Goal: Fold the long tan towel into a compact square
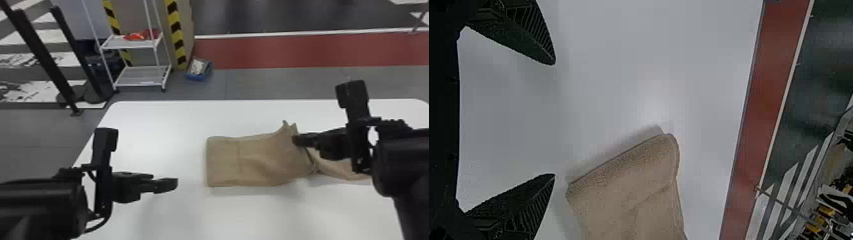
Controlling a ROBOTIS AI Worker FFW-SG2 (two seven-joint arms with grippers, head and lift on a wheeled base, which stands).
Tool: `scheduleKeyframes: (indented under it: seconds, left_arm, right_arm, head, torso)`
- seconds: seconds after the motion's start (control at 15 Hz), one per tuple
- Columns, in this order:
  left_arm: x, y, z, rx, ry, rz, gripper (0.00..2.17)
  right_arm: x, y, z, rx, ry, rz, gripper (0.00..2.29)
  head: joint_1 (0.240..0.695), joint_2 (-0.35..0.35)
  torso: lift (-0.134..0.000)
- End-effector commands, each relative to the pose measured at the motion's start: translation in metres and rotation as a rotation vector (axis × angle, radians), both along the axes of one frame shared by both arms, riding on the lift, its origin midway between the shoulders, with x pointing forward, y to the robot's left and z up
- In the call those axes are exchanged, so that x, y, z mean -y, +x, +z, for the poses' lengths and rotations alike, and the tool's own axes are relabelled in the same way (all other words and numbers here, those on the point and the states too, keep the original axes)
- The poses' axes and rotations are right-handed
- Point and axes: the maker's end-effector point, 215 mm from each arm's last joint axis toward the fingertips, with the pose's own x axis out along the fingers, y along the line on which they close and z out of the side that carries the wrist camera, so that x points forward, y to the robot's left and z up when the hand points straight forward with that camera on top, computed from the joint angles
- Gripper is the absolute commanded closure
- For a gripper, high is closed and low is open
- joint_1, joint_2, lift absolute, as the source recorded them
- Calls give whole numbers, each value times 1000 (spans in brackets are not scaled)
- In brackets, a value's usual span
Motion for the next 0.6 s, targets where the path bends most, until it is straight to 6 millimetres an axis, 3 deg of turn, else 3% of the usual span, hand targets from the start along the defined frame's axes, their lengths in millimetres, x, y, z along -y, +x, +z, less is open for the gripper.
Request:
scheduleKeyframes:
  seconds: [0.0,0.2,0.53]
  left_arm:
    - [1,0,2,4,-2,-2,83]
    - [1,0,3,4,-5,-4,83]
    - [10,-2,4,3,-23,-20,83]
  right_arm:
    - [4,1,-1,0,-10,-8,1507]
    - [6,3,-17,-16,-34,-7,1507]
    - [-8,-1,-49,-34,-47,43,1507]
  head:
    - [695,124]
    - [695,115]
    - [695,117]
  torso:
    - [-125]
    - [-125]
    - [-125]
